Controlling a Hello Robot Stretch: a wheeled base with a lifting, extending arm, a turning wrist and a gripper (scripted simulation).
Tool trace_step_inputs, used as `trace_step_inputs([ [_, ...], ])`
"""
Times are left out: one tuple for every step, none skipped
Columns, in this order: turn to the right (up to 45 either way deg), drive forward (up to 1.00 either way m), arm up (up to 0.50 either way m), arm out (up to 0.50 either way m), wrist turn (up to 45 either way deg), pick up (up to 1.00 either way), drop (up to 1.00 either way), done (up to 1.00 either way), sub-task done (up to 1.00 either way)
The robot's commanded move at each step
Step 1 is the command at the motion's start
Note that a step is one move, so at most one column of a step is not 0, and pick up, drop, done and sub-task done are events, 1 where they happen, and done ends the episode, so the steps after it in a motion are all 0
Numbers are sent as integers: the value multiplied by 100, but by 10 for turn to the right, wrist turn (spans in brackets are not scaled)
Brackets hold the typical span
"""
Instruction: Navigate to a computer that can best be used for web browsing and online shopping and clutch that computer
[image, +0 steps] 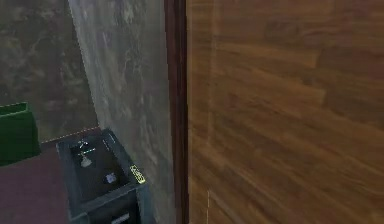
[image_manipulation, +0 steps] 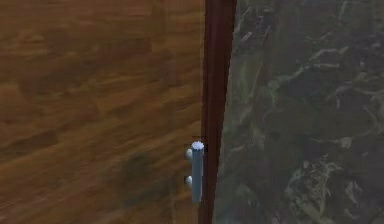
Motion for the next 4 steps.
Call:
trace_step_inputs([
  [-450, 0, 0, 0, 0, 0, 0, 0, 0],
  [-300, 0, 0, 0, 0, 0, 0, 0, 0],
  [0, 70, 0, 0, 0, 0, 0, 0, 0],
  [-420, 0, 0, 0, 0, 0, 0, 0, 0],
])
